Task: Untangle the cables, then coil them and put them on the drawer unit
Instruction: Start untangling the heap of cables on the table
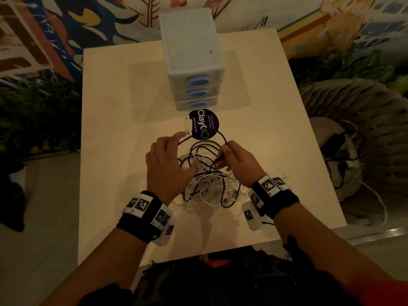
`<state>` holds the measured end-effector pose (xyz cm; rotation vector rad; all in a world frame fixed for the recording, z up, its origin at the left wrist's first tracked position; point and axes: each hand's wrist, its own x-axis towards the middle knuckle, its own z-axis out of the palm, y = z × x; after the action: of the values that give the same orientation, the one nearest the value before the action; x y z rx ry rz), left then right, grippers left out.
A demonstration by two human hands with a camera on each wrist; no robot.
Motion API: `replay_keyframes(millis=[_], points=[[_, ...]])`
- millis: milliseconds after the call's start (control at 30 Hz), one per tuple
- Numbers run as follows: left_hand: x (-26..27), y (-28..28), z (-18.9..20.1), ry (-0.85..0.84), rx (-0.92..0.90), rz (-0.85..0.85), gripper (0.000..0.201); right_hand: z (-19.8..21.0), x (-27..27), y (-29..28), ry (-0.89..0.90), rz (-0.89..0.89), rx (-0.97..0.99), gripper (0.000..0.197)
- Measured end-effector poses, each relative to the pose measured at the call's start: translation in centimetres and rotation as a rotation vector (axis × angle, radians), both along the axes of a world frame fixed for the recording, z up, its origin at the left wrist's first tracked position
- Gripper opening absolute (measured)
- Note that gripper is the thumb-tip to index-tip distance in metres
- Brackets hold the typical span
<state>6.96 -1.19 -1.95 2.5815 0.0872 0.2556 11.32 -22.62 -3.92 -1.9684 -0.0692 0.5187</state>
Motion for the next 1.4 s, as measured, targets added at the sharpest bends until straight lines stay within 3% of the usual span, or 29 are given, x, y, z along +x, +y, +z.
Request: replay_keyframes(millis=[67, 133, 233, 400, 467, 700, 900, 1067, 1167, 1400], points=[[-0.1, -0.4, 0.1, -0.102, -0.006, 0.054, 0.047, -0.3, 0.0, 0.0, 0.040, -0.021, 0.020, 0.027], [-0.1, -0.5, 0.0, -0.089, 0.033, 0.017, 0.031, -0.3, 0.0, -0.1, 0.075, -0.046, 0.037, 0.024], [-0.2, -0.2, -1.4, 0.197, 0.059, -0.129, 0.014, -0.3, -0.1, -0.2, 0.117, -0.082, 0.054, 0.021], [0.1, 0.7, -2.8, 0.718, -0.131, -0.273, 0.032, -0.4, -0.2, -0.5, 0.175, -0.112, 0.097, 0.012], [0.1, 1.1, -3.3, 0.799, -0.236, -0.268, 0.032, -0.6, -0.4, -0.5, 0.166, -0.086, 0.071, 0.018], [0.7, 0.5, -4.3, 0.721, -0.193, -0.288, 0.013, -0.6, -0.3, -0.1, 0.147, -0.046, 0.009, 0.025], [1.1, -0.5, -5.0, 0.642, -0.205, -0.334, 0.025, -0.7, -0.4, 0.7, 0.094, 0.043, -0.111, 0.027], [1.2, -0.7, -5.4, 0.610, -0.246, -0.326, 0.024, -0.7, -0.4, 0.7, 0.095, 0.036, -0.053, 0.026], [0.7, -0.5, -5.7, 0.633, -0.265, -0.330, 0.031, -0.8, -0.1, 0.2, 0.120, -0.070, 0.054, 0.024], [-0.4, -1.5, -6.9, 0.522, -0.082, -0.214, 0.039, -0.9, -0.5, -0.1, 0.186, -0.167, 0.235, 0.025]])
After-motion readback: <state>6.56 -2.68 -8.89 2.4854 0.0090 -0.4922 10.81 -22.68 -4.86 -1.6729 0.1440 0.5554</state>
